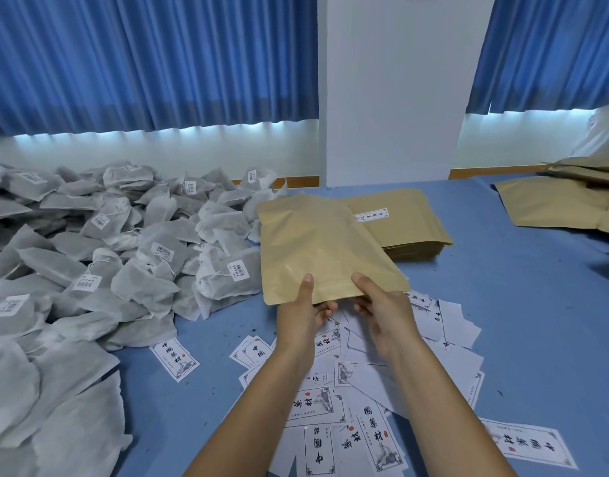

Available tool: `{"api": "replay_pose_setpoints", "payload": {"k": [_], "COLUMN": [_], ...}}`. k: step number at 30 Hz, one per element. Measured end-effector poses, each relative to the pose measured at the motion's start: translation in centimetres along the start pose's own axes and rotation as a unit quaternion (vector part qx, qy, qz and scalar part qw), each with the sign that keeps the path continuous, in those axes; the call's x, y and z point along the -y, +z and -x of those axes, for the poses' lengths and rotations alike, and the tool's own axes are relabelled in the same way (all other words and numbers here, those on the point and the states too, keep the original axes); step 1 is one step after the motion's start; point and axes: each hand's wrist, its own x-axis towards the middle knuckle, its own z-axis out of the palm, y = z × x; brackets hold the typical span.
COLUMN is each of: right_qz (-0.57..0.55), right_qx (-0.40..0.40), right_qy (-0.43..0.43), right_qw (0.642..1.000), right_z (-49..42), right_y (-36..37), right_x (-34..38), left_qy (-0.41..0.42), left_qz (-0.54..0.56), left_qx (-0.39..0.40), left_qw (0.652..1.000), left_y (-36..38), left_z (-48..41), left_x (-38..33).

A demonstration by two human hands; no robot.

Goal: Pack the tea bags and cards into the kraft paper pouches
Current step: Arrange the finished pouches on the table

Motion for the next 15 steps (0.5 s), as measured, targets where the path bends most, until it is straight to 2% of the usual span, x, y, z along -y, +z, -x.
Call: {"api": "replay_pose_setpoints", "payload": {"k": [4, 10, 15], "right_qz": [-0.001, 0.002, 0.015], "right_qx": [-0.018, 0.031, 0.023], "right_qy": [-0.018, -0.004, -0.015], "right_qw": [1.000, 1.000, 1.000], "right_z": [0.08, 0.66, 0.44], "right_y": [0.03, 0.47, 0.31], "right_x": [0.01, -0.16, -0.09], "left_qy": [-0.015, -0.002, -0.014], "left_qz": [-0.006, 0.015, 0.015], "left_qx": [0.004, 0.004, 0.015], "left_qw": [1.000, 1.000, 1.000], "left_y": [0.06, -0.06, -0.01], "left_z": [0.05, 0.01, 0.14], "left_x": [0.19, -0.02, 0.10]}}
